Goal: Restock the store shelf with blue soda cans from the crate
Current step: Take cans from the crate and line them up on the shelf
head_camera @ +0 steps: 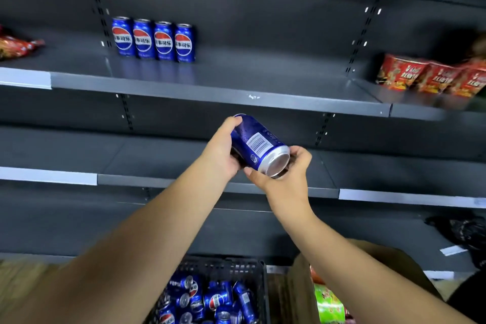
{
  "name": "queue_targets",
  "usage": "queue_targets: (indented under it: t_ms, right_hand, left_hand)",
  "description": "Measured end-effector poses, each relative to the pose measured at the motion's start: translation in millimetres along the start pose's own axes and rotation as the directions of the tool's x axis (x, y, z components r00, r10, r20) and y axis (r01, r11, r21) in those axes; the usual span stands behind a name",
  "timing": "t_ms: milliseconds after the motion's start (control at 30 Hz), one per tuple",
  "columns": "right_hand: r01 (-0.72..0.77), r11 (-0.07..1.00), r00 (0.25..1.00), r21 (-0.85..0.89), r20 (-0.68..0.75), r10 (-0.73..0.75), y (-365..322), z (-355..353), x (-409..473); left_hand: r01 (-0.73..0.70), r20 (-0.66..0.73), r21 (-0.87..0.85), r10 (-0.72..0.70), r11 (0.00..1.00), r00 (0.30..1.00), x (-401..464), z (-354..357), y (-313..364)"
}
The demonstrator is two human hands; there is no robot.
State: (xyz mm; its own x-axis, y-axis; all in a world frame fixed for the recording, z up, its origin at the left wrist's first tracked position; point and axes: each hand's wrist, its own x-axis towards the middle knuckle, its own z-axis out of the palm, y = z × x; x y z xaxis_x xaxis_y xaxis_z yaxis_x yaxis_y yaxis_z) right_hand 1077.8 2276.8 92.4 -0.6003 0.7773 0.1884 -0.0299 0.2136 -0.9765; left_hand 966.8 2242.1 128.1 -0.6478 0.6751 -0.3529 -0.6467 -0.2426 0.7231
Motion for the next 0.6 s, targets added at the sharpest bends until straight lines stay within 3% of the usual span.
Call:
queue_targets:
  t_ms: [333,500,600]
  right_hand:
    - [-0.154,0.978,0.968,0.138,0.219,0.121,-18,-15,-6]
    - [-0.284,0.928,0.914,0.241,0.36,0.186,-22,-28,0]
    - [-0.401,0.864,0.844,0.304,0.489,0.22,-26,-31,-1]
  left_hand:
    - [-0.215,0.22,0.113,0.187,0.97,0.957,-7,-4,13]
    - [-0.266,0.342,0.17,0.196,0.949,0.919,-14,-5,18]
    - [-0.281,0.4,0.161,0.198,0.946,0.895,-19,-1,22]
